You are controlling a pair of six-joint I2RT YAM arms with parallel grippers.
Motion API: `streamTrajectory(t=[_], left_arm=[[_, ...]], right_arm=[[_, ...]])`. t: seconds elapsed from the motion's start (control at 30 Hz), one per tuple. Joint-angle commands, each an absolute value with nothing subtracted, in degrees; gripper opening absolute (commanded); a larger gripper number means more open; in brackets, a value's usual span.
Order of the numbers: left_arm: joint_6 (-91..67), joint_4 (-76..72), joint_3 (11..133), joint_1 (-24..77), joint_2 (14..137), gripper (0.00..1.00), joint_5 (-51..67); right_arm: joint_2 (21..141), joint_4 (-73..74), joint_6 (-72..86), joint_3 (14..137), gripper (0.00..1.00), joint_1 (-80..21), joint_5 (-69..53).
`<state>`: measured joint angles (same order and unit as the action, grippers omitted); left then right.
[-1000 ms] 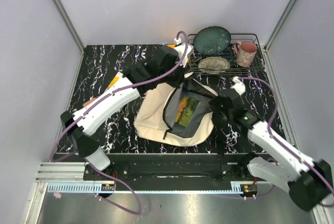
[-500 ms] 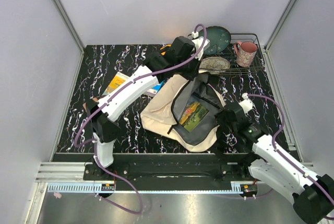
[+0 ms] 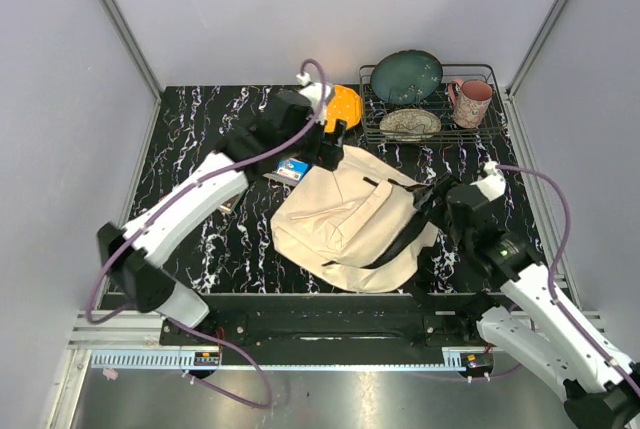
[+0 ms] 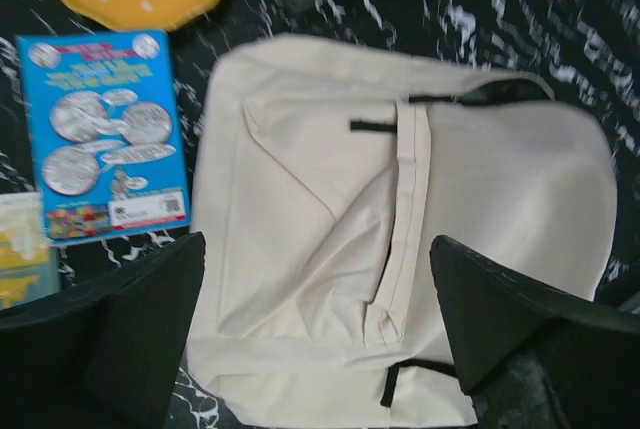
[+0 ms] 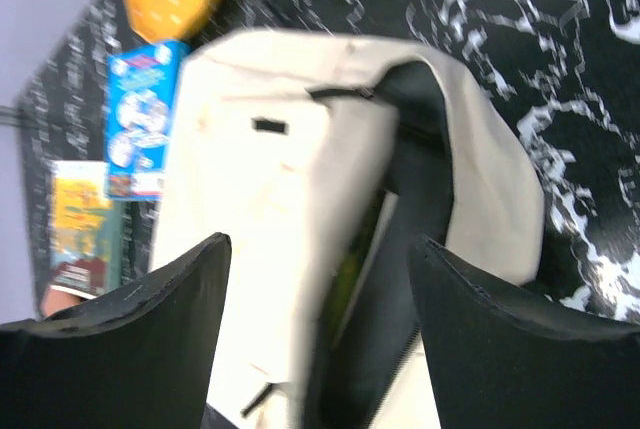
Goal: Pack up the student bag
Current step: Pick up the book from the center of the board.
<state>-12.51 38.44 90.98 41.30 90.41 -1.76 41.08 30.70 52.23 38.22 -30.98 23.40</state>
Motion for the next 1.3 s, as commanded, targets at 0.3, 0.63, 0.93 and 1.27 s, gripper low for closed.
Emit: streamTrajectory(t=[0.3,0.63,0.93,1.27], left_arm=[[-11.08,25.58,89.55,20.23,92.44,0.99,1.56],[-9.14,21.19,106.43,12.66,118.55,0.99,19.25],[-9.93,21.88,110.48,10.02,127.17,0.99,17.49],[-11.78,21.27,108.1,7.39,131.31,0.99,22.49]], right_arm=[[59.13,12.23,42.89,52.64,0.76,-31.11,1.59],[71.54,3.96,47.28,52.57,0.76,-31.2,-7.99],[72.6,0.53,49.48,49.22,0.77,-31.11,-11.69],[90.34,-3.43,47.11,62.83,0.77,-31.11,-10.28]])
